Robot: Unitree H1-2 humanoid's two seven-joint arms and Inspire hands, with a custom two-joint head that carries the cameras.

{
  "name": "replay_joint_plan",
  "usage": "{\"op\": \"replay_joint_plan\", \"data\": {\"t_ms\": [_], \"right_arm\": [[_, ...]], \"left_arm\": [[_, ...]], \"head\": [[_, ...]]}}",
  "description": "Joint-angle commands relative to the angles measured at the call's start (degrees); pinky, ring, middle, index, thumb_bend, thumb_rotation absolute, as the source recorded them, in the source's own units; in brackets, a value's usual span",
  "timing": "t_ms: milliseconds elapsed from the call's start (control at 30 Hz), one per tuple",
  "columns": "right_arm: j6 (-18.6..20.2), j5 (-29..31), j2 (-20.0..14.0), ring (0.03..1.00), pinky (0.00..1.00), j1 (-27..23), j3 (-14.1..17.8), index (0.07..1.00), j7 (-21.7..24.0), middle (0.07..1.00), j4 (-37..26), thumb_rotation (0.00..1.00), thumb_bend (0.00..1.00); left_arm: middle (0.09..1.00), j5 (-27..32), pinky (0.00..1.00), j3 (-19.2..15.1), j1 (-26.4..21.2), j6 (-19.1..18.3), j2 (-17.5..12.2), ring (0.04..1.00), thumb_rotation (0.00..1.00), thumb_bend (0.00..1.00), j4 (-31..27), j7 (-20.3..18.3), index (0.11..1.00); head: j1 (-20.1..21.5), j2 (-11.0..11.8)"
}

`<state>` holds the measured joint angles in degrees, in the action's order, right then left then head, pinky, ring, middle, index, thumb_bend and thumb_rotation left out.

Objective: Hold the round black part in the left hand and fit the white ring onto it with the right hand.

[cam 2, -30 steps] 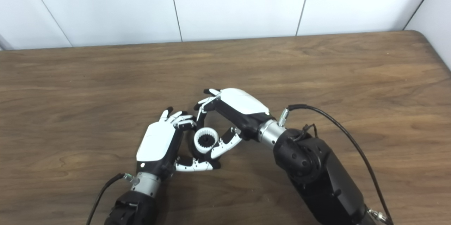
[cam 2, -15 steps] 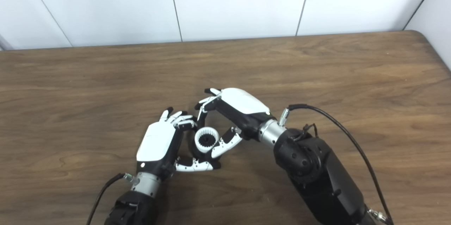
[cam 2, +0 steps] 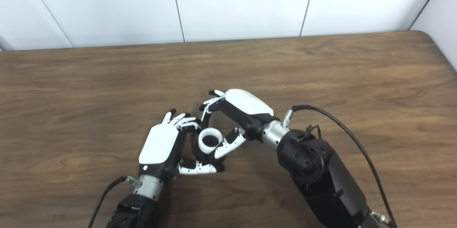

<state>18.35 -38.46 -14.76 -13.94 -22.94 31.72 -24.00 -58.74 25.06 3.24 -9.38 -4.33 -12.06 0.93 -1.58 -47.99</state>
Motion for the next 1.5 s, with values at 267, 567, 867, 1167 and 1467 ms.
{"op": "replay_joint_plan", "data": {"t_ms": [267,567,867,1167,1467], "right_arm": [[-0.8,0.27,0.55,0.965,0.93,-0.99,1.26,0.484,-1.74,0.812,-0.05,0.14,0.52],[-1.43,-0.1,0.29,0.963,0.92,-0.83,0.94,0.484,-1.76,0.811,-0.21,0.14,0.52],[-1.35,0.03,0.15,0.968,0.92,-0.66,1.08,0.484,-1.51,0.815,0.04,0.14,0.52],[-1.55,0.39,-0.78,0.967,0.93,-1.21,1.37,0.483,-0.98,0.814,0.48,0.14,0.52],[-1.35,-0.01,-1.21,0.962,0.92,-1.3,1.11,0.487,-0.39,0.813,0.75,0.15,0.52]], "left_arm": [[0.78,-0.85,1.0,0.52,-0.35,0.11,0.26,0.885,0.06,0.52,-1.19,-0.21,0.483],[0.779,-0.96,1.0,0.73,-0.53,-0.25,0.4,0.882,0.06,0.52,-1.0,-0.06,0.483],[0.779,-0.88,1.0,0.83,-0.72,-0.56,0.6,0.884,0.06,0.52,-0.87,0.0,0.483],[0.781,-1.21,1.0,0.98,-0.93,-0.86,0.9,0.887,0.06,0.52,-0.7,-0.1,0.483],[0.78,-1.66,1.0,1.1,-1.12,-1.02,1.12,0.886,0.06,0.52,-0.59,-0.29,0.484]], "head": [[0.11,-0.04],[0.09,-0.03],[0.04,-0.29],[-0.04,-0.46],[-0.18,-0.51]]}}
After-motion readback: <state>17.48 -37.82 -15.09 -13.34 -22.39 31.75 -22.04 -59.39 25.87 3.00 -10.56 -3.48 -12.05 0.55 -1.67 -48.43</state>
